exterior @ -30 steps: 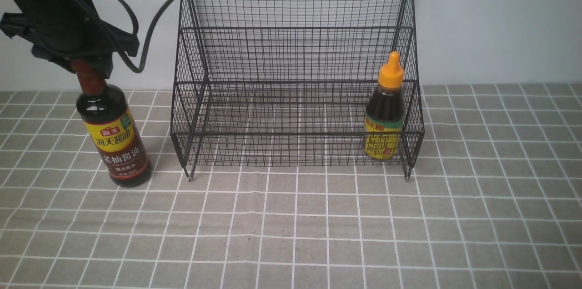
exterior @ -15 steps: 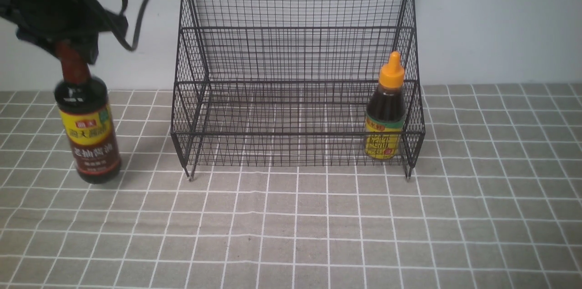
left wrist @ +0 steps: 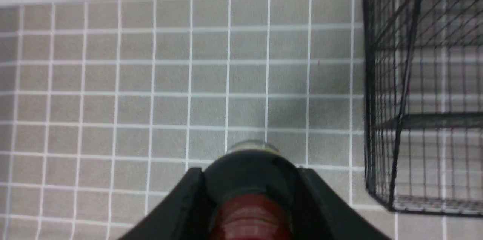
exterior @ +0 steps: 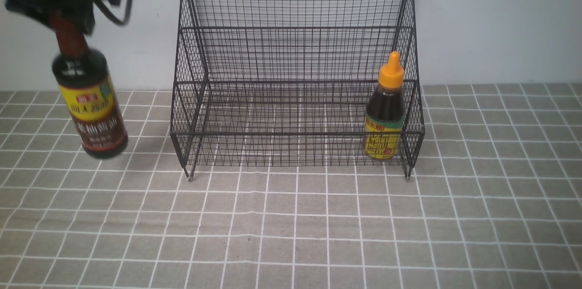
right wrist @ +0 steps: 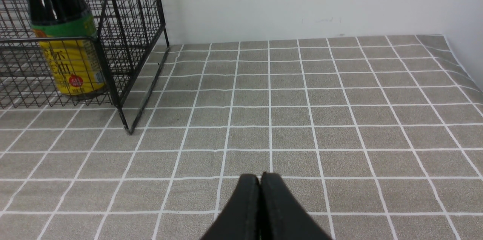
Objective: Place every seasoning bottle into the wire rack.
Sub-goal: Use the left arm to grab the condiment bottle closest to it, then use the left arm to put the condiment bottle back on the shelf
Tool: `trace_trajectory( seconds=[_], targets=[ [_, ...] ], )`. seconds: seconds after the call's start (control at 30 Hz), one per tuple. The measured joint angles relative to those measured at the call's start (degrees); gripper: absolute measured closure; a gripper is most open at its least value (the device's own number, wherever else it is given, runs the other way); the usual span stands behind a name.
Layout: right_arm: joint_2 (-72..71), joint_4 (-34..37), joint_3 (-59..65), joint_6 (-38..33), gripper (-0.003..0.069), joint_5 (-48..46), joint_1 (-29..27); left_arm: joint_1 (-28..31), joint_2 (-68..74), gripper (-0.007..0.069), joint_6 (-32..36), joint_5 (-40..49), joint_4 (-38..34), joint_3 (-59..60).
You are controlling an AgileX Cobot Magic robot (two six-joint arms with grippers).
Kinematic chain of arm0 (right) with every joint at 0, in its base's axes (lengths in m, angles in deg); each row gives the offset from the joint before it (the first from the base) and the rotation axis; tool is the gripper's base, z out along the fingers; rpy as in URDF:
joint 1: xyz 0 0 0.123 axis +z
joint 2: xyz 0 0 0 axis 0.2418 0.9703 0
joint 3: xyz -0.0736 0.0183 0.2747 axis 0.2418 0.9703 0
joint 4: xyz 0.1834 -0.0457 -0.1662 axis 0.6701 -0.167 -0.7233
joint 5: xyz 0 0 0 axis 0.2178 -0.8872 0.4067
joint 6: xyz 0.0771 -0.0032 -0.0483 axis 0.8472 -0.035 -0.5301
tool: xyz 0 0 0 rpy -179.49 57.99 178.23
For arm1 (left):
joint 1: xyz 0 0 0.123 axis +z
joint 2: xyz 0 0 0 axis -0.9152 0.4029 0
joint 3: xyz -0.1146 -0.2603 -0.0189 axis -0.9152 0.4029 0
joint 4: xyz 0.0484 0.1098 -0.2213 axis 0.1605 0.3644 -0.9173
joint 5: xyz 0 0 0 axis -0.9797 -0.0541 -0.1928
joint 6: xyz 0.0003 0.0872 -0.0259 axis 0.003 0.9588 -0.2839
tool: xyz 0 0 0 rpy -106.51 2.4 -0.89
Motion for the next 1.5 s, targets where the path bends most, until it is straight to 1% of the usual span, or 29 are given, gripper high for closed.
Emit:
trace_trajectory(
  seconds=[0.23,0.37,0.4,0.53,0.63,0.9,1.03,1.2,1.5],
  targets=[
    [0.0,0.0,0.0,0.0,0.0673,0.0,0.0,0.0,-1.5,0.0356,0.1,0.1,-1.1,-8.8],
    [0.0,0.0,0.0,0.0,0.0673,0.0,0.0,0.0,-1.6,0.0356,0.1,0.1,-5.8,-12.8],
    [0.0,0.0,0.0,0.0,0.0673,0.0,0.0,0.0,-1.6,0.0356,0.1,0.1,-6.1,-12.9],
    [0.0,0.0,0.0,0.0,0.0673,0.0,0.0,0.0,-1.6,0.0356,0.1,-1.2,-12.3,-13.2],
    [0.0,0.0,0.0,0.0,0.0673,0.0,0.0,0.0,-1.6,0.0356,0.1,-3.6,-15.2,-13.2],
    [0.0,0.0,0.0,0.0,0.0673,0.0,0.0,0.0,-0.5,0.0358,0.7,-11.0,-18.8,-13.2],
    [0.0,0.0,0.0,0.0,0.0673,0.0,0.0,0.0,1.2,0.0359,1.2,-13.1,-20.9,-13.2],
    [0.0,0.0,0.0,0.0,0.0673,0.0,0.0,-0.2,4.2,0.0358,4.3,-16.5,-25.4,-13.2],
    [0.0,0.0,0.0,0.0,0.0673,0.0,0.0,-2.9,8.4,0.0358,8.2,-21.8,-27.2,-13.2]
  ],
)
